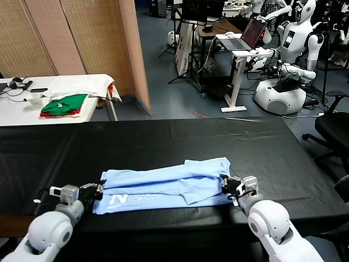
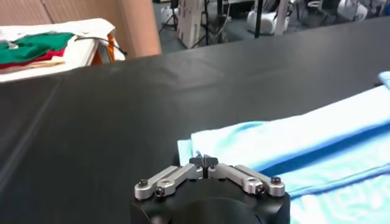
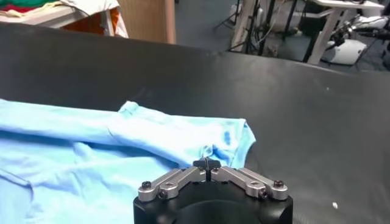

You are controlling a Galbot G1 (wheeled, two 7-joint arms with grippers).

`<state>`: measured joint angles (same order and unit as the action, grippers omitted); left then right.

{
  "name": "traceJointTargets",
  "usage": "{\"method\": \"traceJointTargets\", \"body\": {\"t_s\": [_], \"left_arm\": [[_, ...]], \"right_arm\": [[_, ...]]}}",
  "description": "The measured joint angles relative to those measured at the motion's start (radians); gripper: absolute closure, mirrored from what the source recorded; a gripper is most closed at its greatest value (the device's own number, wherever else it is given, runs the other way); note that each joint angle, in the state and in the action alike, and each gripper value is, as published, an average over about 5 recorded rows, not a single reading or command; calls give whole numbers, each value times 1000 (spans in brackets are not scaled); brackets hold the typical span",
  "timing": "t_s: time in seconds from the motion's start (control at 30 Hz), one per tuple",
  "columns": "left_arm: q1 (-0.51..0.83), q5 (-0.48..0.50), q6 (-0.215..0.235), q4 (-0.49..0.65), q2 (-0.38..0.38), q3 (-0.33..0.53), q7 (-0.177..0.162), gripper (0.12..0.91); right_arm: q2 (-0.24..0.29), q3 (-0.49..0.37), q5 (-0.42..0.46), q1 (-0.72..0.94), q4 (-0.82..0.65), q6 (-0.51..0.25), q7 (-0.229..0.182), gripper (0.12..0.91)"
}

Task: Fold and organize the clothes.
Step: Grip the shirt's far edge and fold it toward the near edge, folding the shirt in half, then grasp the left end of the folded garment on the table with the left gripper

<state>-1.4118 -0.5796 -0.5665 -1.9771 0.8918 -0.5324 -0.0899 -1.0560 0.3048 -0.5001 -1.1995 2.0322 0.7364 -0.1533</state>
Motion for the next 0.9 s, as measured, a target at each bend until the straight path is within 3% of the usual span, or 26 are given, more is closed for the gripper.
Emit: {"method": "traceJointTargets", "body": {"t_s": [0.2,0.3,0.4,0.6,0.73,0.9], "left_arm": [[-20,18,-2,-24,19,-4,-3,883],[-31,31,-10,-36,30,-6,-8,863],[-44,38,-19,-52,44,-18,-16,761],[-67,66,-8,-90,60,-58,3,397],[-45,42,27,-81,76,-65,5,179],[18,-31,44,-29,100,-44,9,126]], "right_arm": [[6,10,-10,-22,23,0,11,857],[8,24,-25,-41,45,0,9,730],[7,48,-44,-58,72,0,7,541],[-23,97,-66,-43,80,0,-23,193],[-55,99,-61,4,32,0,-46,125],[-91,88,-49,79,-60,-1,-55,118]]}}
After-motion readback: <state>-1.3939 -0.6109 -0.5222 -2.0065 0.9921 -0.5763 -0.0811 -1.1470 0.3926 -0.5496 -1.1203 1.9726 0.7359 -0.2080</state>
